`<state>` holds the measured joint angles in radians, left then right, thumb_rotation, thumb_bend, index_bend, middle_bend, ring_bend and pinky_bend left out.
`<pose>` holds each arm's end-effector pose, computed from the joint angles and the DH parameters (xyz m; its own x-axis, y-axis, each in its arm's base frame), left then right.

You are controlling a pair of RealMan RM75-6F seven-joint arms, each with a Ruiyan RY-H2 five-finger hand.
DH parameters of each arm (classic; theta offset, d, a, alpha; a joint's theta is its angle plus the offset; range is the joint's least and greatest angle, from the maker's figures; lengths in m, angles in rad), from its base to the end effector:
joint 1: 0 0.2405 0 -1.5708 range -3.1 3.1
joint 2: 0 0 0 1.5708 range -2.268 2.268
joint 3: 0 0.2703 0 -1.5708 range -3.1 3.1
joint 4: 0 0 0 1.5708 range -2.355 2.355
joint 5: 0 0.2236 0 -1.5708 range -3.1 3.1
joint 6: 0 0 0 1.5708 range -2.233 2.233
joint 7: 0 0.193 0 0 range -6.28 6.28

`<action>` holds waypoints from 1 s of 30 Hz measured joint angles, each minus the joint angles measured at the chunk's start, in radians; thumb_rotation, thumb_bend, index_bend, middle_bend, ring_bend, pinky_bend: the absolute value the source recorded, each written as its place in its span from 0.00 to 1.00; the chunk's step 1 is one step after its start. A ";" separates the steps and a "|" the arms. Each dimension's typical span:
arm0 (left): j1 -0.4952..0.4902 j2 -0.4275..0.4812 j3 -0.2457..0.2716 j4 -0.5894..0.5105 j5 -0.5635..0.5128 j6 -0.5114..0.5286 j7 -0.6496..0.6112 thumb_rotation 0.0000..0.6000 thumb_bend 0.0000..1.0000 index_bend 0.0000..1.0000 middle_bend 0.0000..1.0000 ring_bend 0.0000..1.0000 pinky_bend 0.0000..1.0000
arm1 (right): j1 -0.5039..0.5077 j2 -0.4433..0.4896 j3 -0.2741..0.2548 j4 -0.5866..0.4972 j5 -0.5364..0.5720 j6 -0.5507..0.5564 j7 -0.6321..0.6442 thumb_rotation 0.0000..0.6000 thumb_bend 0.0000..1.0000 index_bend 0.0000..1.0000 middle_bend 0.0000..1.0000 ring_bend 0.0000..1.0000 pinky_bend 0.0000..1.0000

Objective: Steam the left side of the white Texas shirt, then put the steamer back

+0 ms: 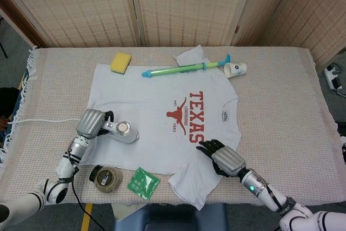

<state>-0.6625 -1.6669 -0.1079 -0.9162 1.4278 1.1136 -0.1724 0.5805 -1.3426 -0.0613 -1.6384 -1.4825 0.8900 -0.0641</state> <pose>-0.2391 0.4341 -0.0145 0.4039 0.0818 0.9111 0.8696 -0.3434 -0.3547 -0.2086 -0.2899 -0.0452 0.4747 -0.4990 0.7251 -0.8430 -0.4945 0.2115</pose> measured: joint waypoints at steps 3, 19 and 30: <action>0.011 0.017 -0.022 -0.012 -0.030 0.002 0.005 1.00 0.66 0.76 0.96 0.84 0.81 | -0.005 0.015 0.002 -0.015 -0.013 0.023 0.000 0.97 1.00 0.00 0.00 0.00 0.01; 0.095 0.029 -0.171 0.177 -0.340 -0.115 0.062 1.00 0.65 0.76 0.95 0.83 0.81 | -0.100 0.283 0.067 -0.200 -0.063 0.296 -0.082 0.93 0.44 0.00 0.00 0.00 0.01; 0.116 -0.035 -0.186 0.336 -0.388 -0.184 0.108 1.00 0.56 0.54 0.66 0.57 0.77 | -0.146 0.308 0.057 -0.210 -0.070 0.308 -0.083 0.92 0.42 0.00 0.00 0.00 0.01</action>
<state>-0.5464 -1.7020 -0.2940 -0.5801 1.0401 0.9295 -0.0646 0.4345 -1.0350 -0.0043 -1.8484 -1.5521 1.1977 -0.1476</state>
